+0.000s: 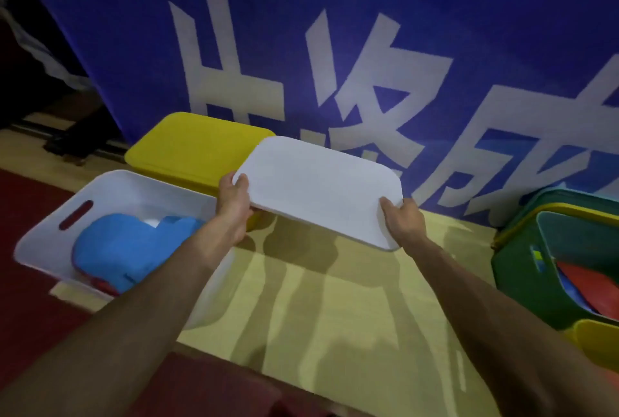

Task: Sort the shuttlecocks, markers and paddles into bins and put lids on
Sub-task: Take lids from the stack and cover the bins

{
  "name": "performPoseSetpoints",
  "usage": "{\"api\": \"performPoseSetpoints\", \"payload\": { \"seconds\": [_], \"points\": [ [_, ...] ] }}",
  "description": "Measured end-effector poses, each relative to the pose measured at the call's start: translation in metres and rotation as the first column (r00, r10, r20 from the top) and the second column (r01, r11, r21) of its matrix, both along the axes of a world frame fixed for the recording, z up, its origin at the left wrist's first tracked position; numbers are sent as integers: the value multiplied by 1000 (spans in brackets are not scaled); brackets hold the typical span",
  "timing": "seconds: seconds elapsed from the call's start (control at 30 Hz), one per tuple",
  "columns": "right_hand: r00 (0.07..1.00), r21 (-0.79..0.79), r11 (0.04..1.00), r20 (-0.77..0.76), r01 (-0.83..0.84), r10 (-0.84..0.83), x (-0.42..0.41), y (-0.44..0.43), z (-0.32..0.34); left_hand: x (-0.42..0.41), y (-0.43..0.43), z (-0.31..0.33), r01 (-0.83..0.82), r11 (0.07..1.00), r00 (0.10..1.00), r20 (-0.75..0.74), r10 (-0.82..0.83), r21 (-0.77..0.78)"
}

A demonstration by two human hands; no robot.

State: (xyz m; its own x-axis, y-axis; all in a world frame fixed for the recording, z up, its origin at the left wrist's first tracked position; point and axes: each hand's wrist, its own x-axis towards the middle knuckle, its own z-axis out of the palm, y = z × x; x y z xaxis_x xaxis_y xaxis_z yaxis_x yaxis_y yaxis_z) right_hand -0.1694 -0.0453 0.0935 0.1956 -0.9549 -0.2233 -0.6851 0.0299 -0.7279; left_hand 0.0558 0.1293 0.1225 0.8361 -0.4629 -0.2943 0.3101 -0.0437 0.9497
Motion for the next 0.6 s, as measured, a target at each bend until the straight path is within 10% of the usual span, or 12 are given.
{"api": "performPoseSetpoints", "payload": {
  "seconds": [0.6],
  "points": [
    [975,29,999,223,-23,16,203,225,2,191,233,-15,-278,875,911,398,108,398]
  ]
}}
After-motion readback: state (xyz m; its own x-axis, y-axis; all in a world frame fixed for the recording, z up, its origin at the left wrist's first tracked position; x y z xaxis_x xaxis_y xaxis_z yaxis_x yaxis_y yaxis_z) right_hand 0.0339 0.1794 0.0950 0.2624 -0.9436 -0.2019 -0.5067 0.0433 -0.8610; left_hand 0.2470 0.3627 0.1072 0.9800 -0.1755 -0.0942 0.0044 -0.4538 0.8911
